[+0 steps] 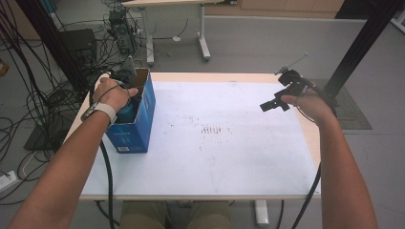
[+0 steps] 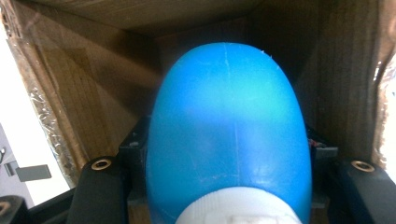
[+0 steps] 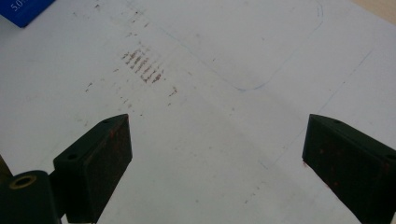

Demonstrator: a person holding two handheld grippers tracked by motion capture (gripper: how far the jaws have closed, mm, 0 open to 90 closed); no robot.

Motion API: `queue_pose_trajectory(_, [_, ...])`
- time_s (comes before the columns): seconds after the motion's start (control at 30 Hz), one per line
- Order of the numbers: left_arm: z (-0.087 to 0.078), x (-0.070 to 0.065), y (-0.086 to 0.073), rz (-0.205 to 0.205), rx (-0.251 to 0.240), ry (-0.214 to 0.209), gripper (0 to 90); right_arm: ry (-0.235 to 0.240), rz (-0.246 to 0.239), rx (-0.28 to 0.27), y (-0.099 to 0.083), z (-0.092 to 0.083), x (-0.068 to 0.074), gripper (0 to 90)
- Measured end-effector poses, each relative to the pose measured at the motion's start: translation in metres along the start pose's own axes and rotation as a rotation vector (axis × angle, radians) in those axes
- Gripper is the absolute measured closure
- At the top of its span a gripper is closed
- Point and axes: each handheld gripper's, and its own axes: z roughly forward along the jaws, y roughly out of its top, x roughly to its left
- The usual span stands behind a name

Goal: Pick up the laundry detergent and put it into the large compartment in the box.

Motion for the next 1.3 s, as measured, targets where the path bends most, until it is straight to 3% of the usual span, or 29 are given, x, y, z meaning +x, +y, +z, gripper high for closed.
queue_pose_trajectory(1.3, [0.0005,-0.0017,-0.0015,0.006,-0.003,0.009,37.8,-0.007,0.004,-0.003,-0.0022,-0.0033,0.0006,8.2])
